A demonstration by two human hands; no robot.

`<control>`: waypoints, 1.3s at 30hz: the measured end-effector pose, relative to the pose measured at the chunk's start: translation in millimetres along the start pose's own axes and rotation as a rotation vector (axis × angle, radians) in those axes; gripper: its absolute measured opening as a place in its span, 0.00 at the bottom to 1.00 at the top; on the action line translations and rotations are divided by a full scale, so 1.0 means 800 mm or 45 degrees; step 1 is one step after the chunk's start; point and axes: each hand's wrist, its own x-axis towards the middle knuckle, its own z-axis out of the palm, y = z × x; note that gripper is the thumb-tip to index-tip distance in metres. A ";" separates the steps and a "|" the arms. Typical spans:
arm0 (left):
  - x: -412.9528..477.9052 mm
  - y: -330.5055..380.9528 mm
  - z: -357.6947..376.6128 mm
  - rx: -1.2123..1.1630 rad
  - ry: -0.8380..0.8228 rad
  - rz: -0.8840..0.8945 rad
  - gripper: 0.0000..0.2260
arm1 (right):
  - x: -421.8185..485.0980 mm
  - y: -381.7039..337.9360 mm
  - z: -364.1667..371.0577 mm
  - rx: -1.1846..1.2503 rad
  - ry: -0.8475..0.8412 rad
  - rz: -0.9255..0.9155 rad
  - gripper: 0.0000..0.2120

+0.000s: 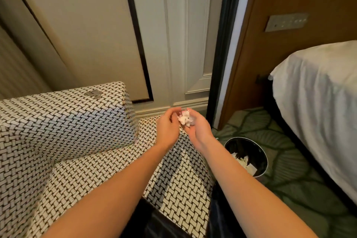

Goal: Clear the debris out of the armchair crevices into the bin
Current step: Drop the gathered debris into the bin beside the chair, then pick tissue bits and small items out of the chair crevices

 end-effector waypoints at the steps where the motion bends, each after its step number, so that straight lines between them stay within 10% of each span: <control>1: -0.005 0.001 0.021 -0.043 -0.035 -0.052 0.14 | 0.000 -0.007 -0.021 0.017 0.030 -0.002 0.10; 19: -0.058 -0.060 0.319 -0.686 -0.543 -1.223 0.23 | 0.068 -0.041 -0.347 0.110 0.607 0.030 0.24; 39: -0.064 -0.040 0.232 -1.024 -0.449 -1.272 0.28 | 0.043 -0.026 -0.275 0.030 0.409 0.081 0.20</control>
